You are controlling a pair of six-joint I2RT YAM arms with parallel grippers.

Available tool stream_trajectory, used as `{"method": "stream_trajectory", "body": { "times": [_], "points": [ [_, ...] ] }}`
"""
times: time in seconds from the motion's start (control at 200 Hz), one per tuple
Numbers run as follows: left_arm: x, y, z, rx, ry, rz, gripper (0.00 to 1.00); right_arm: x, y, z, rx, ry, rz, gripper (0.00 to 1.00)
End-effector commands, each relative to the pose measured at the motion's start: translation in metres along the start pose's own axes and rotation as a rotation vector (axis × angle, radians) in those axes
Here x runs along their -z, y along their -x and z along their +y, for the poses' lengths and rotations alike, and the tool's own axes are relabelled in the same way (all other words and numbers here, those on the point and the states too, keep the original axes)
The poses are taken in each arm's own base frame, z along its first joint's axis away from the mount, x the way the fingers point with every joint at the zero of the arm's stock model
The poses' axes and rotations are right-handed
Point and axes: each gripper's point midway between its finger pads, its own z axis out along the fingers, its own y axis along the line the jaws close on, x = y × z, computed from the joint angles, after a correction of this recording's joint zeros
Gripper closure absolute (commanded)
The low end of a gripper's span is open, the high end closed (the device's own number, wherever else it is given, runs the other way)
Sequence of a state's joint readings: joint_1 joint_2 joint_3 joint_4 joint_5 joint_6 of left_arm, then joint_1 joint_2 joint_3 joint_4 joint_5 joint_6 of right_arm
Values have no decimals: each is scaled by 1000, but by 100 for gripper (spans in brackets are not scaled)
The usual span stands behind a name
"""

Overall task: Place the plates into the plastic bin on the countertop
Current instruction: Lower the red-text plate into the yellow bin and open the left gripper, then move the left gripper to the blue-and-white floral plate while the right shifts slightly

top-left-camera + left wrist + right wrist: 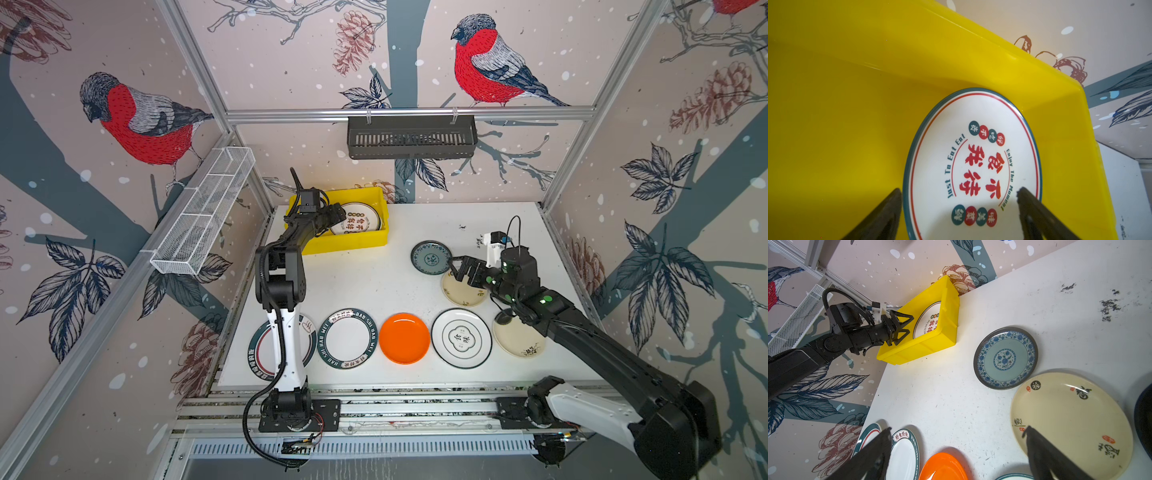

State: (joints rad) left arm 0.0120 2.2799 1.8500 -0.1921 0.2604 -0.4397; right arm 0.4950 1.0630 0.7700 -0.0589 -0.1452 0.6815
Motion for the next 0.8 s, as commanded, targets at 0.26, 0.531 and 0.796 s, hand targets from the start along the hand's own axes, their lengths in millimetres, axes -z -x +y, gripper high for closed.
{"method": "stream_trajectory", "body": {
  "times": [0.26, 0.531, 0.796],
  "points": [
    [21, -1, -9, -86, 64, -32, 2, 3, -2, -13, 0, -68, -14, 0],
    [87, 9, -50, -157, 10, -120, 2, -4, -16, -43, 8, -190, 42, 0],
    [145, -6, -96, -202, -71, -160, 2, -15, -14, -61, -49, -150, 76, 0]
  ]
}}
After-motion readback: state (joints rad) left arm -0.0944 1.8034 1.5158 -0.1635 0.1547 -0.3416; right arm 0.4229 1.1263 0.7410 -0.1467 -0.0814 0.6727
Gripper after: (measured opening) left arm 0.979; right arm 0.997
